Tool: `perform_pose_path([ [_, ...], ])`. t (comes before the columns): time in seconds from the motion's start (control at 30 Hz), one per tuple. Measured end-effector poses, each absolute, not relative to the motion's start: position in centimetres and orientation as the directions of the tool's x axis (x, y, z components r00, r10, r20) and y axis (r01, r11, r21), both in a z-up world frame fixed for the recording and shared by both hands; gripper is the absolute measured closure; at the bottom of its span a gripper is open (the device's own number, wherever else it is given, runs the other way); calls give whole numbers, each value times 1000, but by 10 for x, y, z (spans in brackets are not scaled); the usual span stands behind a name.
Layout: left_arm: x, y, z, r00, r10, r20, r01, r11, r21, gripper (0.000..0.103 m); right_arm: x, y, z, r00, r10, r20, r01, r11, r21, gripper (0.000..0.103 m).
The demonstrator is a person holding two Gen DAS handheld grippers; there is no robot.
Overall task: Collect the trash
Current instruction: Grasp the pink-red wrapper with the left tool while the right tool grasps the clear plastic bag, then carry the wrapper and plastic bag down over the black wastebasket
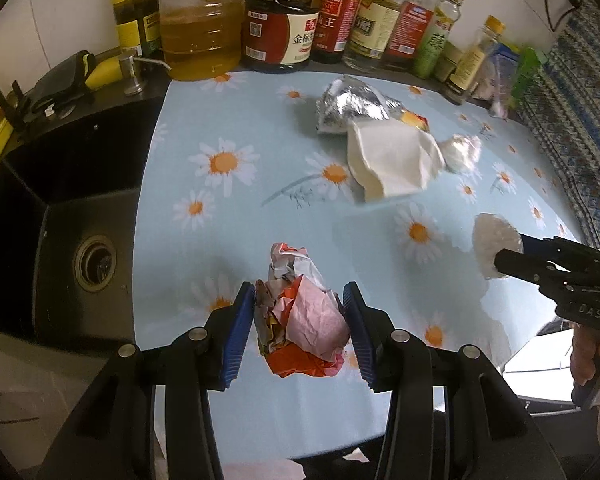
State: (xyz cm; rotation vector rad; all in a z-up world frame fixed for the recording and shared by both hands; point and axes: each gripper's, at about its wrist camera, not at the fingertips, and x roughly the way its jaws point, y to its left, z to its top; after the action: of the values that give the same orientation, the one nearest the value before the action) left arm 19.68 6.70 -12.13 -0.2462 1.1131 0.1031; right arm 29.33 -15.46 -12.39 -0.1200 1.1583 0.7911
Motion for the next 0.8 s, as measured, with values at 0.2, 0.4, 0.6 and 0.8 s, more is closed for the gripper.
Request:
perform_pose_path([
  [0.2,164,56,-123,446,-67,-893,-189,968,-166,59,265,-156,-124,158,497,-853,-614,726,309,56],
  [0.4,131,42,-127,450,-98,-888,-167,967,-191,59,229,-153,-122,147,502,-852,-631,711,310,56],
  [0.6,98,38,-134,444,-123,-888,-172,960,-219,59,195,-145,-124,130,504,-854,-645,697,313,56],
  [0.8,69,37,-139,439,-141,-887,-187,952,-244,59,164,-138,-129,96,512,-854,-661,674,330,56],
])
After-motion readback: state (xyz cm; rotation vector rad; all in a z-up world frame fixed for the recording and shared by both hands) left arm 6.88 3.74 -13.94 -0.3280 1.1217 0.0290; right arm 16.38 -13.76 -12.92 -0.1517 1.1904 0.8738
